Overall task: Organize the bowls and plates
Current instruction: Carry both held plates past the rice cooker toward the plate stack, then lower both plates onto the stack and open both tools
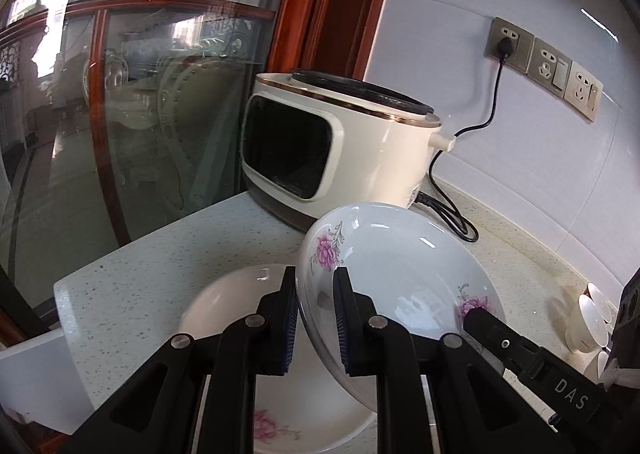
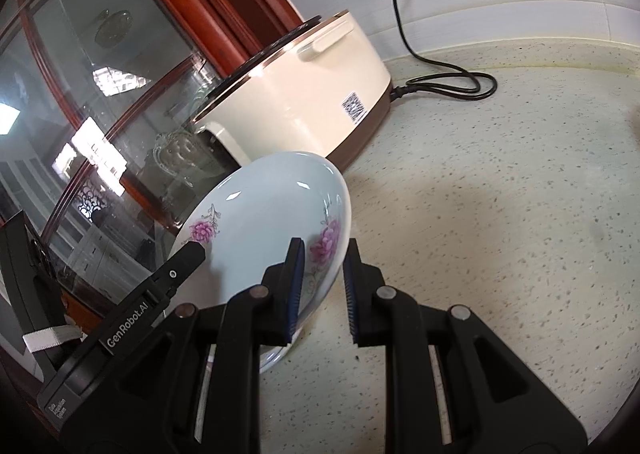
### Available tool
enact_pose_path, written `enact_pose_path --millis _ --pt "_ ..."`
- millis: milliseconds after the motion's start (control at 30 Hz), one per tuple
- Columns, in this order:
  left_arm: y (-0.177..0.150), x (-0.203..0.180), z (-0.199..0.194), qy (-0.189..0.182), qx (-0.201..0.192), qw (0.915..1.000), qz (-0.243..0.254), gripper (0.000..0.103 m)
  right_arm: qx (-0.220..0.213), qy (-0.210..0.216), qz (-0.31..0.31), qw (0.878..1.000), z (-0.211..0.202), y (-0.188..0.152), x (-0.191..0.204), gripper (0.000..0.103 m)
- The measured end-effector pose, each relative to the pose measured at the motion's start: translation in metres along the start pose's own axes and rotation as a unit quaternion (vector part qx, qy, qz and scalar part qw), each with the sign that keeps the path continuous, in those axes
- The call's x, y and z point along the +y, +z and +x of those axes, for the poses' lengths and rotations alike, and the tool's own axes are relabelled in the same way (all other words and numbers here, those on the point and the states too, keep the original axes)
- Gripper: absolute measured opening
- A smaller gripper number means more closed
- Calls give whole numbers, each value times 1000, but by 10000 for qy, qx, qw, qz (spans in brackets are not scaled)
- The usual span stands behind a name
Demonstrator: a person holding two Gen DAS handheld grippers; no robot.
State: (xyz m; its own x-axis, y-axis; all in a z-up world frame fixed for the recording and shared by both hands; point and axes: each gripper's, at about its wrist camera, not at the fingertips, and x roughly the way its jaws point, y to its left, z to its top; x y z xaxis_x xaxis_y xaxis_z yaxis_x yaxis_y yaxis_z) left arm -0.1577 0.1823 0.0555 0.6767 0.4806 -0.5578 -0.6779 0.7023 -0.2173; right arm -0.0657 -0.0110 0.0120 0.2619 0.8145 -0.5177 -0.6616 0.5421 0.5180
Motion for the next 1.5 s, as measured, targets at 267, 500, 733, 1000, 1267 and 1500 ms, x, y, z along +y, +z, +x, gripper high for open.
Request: enact_pose_path --millis 267,500,733,1000,1267,1500 --pt "-7 15 -1 91 12 9999 -111 18 150 -19 -160 9998 13 -12 14 23" --pt "-12 31 0 157 34 9997 -164 18 237 -46 -304 9992 21 -19 23 23" --pt "-20 43 6 200 188 9994 -230 18 292 -80 -443 9986 25 -24 31 24" --pt "-23 50 15 243 269 9990 -267 18 369 -157 -539 9977 32 -28 35 24" --pt "-25 52 26 282 393 9982 -341 19 473 -229 -638 9966 41 -30 37 24" --pt "-26 51 29 343 395 9981 -310 21 505 -222 -676 9962 42 -31 40 27"
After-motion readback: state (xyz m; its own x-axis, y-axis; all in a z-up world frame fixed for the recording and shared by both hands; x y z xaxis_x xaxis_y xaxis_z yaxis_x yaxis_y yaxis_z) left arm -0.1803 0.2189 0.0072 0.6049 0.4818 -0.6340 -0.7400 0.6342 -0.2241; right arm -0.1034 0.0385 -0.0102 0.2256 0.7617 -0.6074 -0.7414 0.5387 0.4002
